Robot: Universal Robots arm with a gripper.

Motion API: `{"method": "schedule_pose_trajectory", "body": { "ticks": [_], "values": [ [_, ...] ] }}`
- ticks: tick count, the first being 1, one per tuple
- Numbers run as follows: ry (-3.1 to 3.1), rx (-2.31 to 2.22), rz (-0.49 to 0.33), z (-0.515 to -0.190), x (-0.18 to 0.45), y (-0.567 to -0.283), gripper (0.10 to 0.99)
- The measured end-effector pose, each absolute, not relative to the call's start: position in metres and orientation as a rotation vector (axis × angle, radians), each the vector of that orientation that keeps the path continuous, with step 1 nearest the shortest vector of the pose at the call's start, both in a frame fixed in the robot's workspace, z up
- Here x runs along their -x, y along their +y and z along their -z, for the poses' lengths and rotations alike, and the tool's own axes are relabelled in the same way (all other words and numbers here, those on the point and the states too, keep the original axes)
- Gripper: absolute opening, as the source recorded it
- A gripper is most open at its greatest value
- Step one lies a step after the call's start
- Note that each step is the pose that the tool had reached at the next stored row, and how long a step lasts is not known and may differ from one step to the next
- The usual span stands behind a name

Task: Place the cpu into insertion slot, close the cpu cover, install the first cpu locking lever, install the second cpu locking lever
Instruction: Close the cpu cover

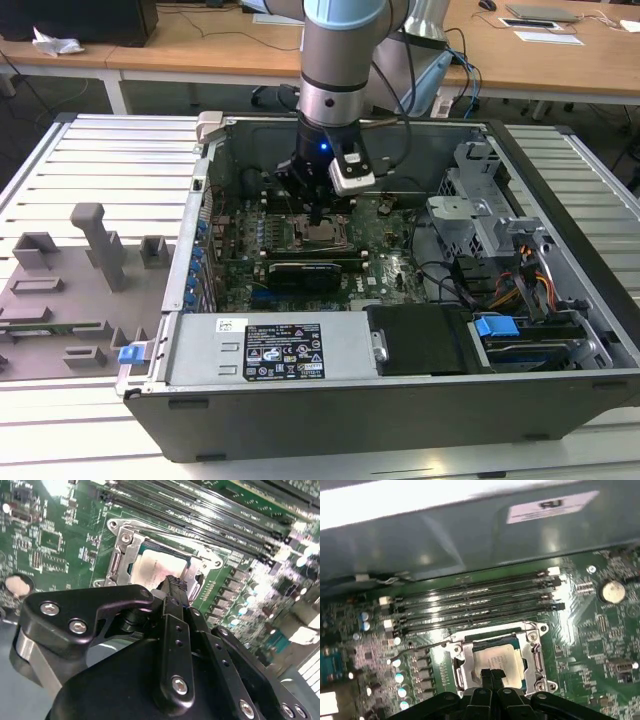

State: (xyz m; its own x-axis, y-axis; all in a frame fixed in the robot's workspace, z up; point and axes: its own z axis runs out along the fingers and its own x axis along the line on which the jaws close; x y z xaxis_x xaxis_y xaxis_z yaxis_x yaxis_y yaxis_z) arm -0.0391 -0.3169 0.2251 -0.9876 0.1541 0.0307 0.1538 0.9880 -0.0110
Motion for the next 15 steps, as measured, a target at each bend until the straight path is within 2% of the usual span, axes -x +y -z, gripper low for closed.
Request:
{"method": "schedule_pose_trajectory", "body": {
  "ticks": [5,15],
  "values": [
    [-3.117,0.014,-0.017,-0.2249,0.0391,-0.3168,0.106],
    [-3.197,-0.108,-0.023,-0.2234,0.0409,-0.318,0.106]
  ]
}}
